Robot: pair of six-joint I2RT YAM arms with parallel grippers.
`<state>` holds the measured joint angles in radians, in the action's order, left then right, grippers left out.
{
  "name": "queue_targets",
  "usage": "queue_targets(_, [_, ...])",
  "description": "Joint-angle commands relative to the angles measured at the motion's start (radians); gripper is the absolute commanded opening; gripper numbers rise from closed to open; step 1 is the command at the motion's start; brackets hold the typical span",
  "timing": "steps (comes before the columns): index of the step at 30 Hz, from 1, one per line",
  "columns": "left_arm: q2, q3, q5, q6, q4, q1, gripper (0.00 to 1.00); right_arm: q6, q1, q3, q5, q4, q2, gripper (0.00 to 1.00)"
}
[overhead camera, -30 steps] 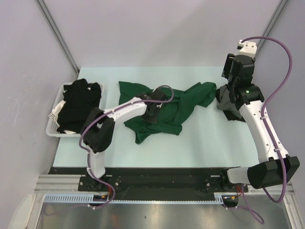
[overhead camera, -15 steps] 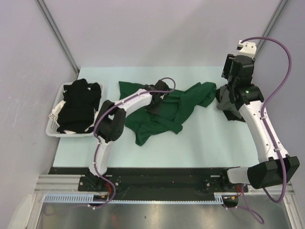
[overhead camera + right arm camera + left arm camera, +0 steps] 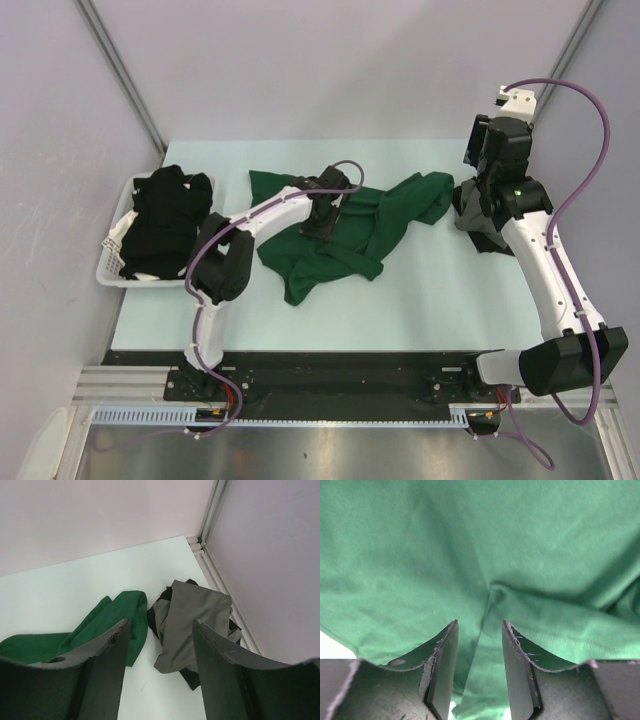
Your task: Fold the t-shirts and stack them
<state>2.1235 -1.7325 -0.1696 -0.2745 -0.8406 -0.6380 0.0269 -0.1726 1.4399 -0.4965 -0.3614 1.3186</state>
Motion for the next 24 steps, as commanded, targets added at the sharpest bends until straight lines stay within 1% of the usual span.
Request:
queue_targets(1, [-0.089,0.043,0.054,-0.04,0.008,0.006,0.45,0.013,0.002,0.004,0.001,0.032,0.001,0.59])
queue_targets(6, [-0.138,0.132,0.081,-0.061,0.038,0.0,0.45,0.013,0.004,-0.001,0.001,0.033,0.001,0.59])
queue_targets(11, [-0.142,0.169,0.087,-0.057,0.06,-0.012,0.45,0.015,0.005,-0.003,0.003,0.036,0.001,0.59])
queue_targets(16, [-0.12,0.162,0.097,-0.055,0.072,-0.022,0.45,0.011,0.005,-0.004,-0.002,0.035,-0.001,0.59])
queue_targets(24, [-0.059,0.084,0.104,-0.04,0.055,-0.029,0.46,0.002,0.005,-0.004,-0.01,0.038,0.002,0.59])
